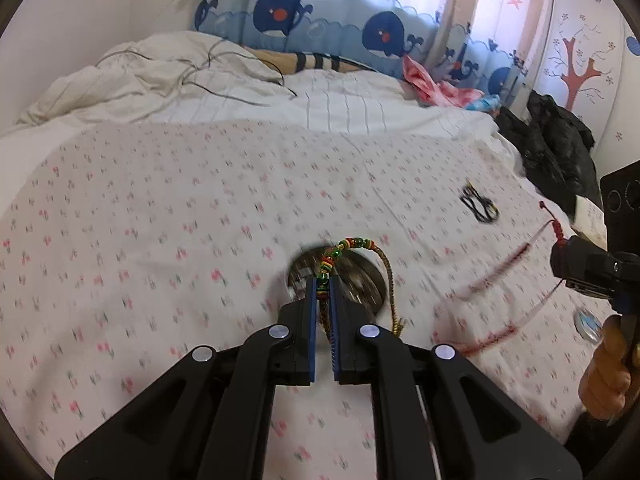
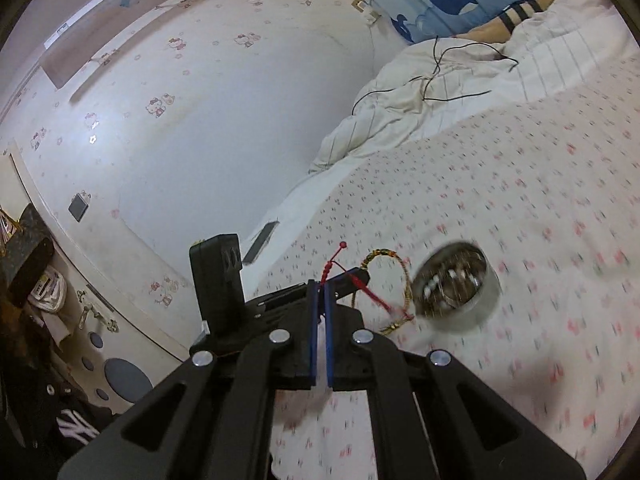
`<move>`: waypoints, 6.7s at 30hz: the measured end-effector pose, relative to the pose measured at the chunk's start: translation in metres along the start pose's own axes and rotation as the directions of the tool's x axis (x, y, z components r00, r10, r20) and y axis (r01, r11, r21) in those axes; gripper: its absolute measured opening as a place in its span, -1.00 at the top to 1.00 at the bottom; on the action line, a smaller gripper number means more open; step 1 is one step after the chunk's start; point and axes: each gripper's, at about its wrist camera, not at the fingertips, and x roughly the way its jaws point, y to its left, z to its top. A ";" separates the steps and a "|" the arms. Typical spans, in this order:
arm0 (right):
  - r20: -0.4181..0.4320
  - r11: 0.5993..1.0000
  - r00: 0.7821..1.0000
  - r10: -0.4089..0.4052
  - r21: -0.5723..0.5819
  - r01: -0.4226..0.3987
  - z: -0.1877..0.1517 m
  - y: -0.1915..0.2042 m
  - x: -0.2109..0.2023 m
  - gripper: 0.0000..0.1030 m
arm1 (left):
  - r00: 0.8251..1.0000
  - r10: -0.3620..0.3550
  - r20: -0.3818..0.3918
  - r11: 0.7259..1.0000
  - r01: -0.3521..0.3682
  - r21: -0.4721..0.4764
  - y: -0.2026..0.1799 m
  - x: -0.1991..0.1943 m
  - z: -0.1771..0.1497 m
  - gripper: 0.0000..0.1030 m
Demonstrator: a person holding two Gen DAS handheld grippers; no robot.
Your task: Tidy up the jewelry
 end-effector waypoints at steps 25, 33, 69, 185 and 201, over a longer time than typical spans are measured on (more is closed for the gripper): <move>-0.125 0.994 0.987 -0.100 0.031 0.105 0.025 -0.064 0.083 0.93 | 0.988 0.083 -0.129 0.995 -0.075 0.071 -0.002 0.078 0.010 0.76; -0.186 0.982 0.965 -0.185 -0.010 0.186 0.014 -0.069 0.100 0.93 | 0.986 0.102 -0.129 0.994 -0.097 0.047 0.006 0.068 0.012 -0.14; -0.088 0.832 0.829 -0.552 -0.117 0.542 -0.020 -0.043 0.001 -0.47 | 0.993 0.051 -0.110 0.996 -0.042 0.082 -0.008 0.031 -0.013 -0.50; -0.277 0.757 0.708 -0.649 -0.323 0.568 -0.156 -0.014 0.015 -0.16 | 0.936 -0.029 -0.351 0.991 0.073 0.113 -0.023 0.050 -0.104 -0.68; -0.259 0.826 0.786 -0.562 -0.117 0.552 -0.143 -0.028 -0.015 -0.15 | 0.928 -0.116 -0.355 0.987 0.147 0.061 -0.027 0.048 -0.105 -0.69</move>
